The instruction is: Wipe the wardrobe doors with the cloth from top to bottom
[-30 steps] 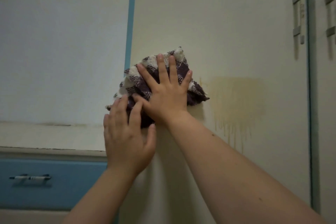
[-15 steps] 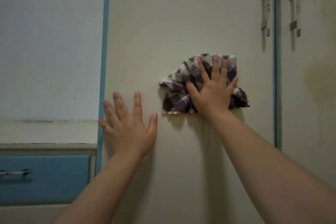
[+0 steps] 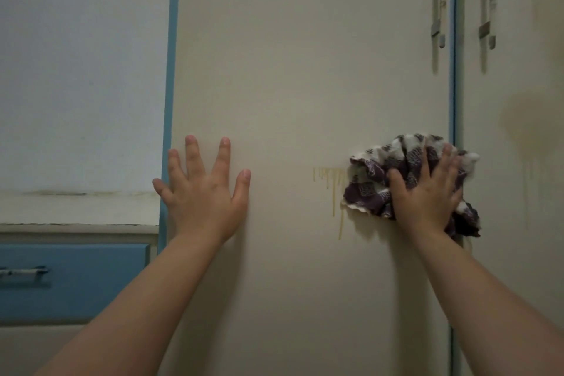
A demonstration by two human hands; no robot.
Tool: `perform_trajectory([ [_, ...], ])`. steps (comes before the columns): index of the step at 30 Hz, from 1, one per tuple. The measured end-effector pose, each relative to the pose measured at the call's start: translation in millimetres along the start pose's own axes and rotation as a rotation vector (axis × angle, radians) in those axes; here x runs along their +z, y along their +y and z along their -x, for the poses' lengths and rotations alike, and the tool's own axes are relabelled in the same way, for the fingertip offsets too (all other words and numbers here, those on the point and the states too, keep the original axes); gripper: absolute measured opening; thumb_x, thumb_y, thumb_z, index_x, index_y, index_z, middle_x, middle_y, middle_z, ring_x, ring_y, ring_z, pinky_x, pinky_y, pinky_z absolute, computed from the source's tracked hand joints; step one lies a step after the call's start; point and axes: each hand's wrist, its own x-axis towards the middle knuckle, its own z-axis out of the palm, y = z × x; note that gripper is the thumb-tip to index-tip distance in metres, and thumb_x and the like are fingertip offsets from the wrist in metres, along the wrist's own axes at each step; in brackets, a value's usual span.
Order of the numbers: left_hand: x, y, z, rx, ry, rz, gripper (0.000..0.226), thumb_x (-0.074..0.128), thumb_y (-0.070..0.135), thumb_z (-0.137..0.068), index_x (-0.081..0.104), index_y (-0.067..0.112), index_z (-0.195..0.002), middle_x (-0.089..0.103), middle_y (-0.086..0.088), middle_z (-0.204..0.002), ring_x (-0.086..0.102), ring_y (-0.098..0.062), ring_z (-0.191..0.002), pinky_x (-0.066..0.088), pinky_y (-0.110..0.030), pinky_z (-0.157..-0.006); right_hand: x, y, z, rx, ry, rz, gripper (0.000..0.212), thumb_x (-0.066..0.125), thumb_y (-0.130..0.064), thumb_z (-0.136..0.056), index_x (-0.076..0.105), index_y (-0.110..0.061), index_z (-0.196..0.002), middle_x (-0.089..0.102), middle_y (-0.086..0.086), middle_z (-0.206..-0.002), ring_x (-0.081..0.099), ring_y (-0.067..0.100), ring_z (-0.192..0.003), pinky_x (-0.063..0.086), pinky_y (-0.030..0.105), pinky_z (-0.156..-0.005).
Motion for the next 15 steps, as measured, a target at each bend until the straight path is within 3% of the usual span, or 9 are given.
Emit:
perform_trajectory([
  [6, -2, -10, 3, 0.024, -0.004, 0.109, 0.065, 0.012, 0.06, -0.084, 0.003, 0.041, -0.145, -0.01, -0.002, -0.157, -0.009, -0.026, -0.142, -0.002, -0.056, -0.11, 10, -11, 18, 0.037, -0.003, -0.011, 0.083, 0.026, -0.066, -0.074, 0.012, -0.032, -0.148, -0.007, 0.006, -0.158, -0.01, 0.024, -0.144, -0.004, 0.055, -0.112],
  [10, 0, -21, 17, -0.032, 0.016, 0.204, 0.066, 0.01, 0.058, -0.081, 0.001, 0.042, -0.144, -0.014, 0.001, -0.156, -0.012, -0.022, -0.143, -0.008, -0.054, -0.109, 25, -44, 43, -0.178, 0.026, 0.029, 0.078, 0.022, -0.067, -0.075, 0.004, -0.035, -0.143, 0.001, 0.011, -0.157, -0.004, 0.029, -0.144, -0.008, 0.05, -0.111],
  [15, -3, -31, 35, -0.022, 0.032, 0.262, 0.068, 0.006, 0.063, -0.079, -0.001, 0.042, -0.144, -0.013, 0.002, -0.156, -0.011, -0.019, -0.143, -0.008, -0.054, -0.109, 44, -103, 72, -0.411, 0.049, -0.009, 0.077, 0.034, -0.064, -0.075, 0.017, -0.036, -0.145, 0.016, 0.015, -0.155, 0.007, 0.034, -0.142, 0.004, 0.063, -0.107],
])
